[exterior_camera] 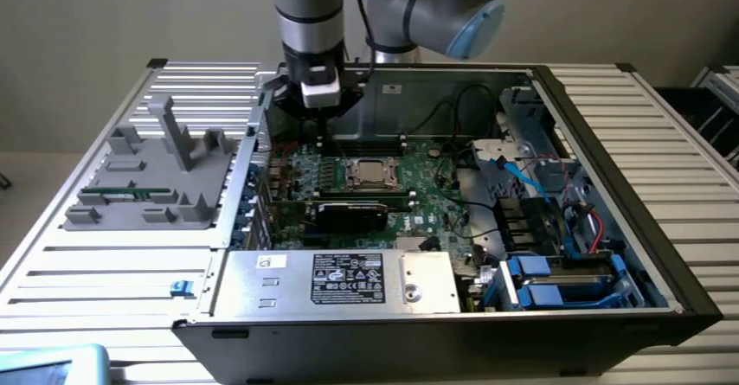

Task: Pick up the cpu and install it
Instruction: 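Install the first cpu locking lever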

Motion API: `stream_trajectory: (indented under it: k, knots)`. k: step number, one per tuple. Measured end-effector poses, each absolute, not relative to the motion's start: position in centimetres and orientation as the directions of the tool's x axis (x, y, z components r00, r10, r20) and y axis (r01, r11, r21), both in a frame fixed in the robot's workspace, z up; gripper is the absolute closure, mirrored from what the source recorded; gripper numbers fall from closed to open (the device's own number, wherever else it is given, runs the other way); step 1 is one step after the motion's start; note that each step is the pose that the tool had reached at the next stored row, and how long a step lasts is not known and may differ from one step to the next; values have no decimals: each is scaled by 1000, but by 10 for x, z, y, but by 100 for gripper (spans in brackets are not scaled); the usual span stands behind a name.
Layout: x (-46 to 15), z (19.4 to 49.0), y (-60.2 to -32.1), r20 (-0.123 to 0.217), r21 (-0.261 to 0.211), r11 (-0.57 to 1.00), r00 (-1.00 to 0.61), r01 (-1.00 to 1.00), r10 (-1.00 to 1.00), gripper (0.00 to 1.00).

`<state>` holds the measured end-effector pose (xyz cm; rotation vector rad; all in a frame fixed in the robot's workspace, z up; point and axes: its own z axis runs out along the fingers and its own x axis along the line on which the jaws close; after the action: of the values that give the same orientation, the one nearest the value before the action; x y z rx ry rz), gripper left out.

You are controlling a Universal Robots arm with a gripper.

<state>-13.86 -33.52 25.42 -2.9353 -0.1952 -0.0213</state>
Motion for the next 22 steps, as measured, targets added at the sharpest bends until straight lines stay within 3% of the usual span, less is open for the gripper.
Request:
stream_trajectory:
  k: [22]
  knots:
    - [-99,254,-335,30,-217,-968,992,129,125,89]
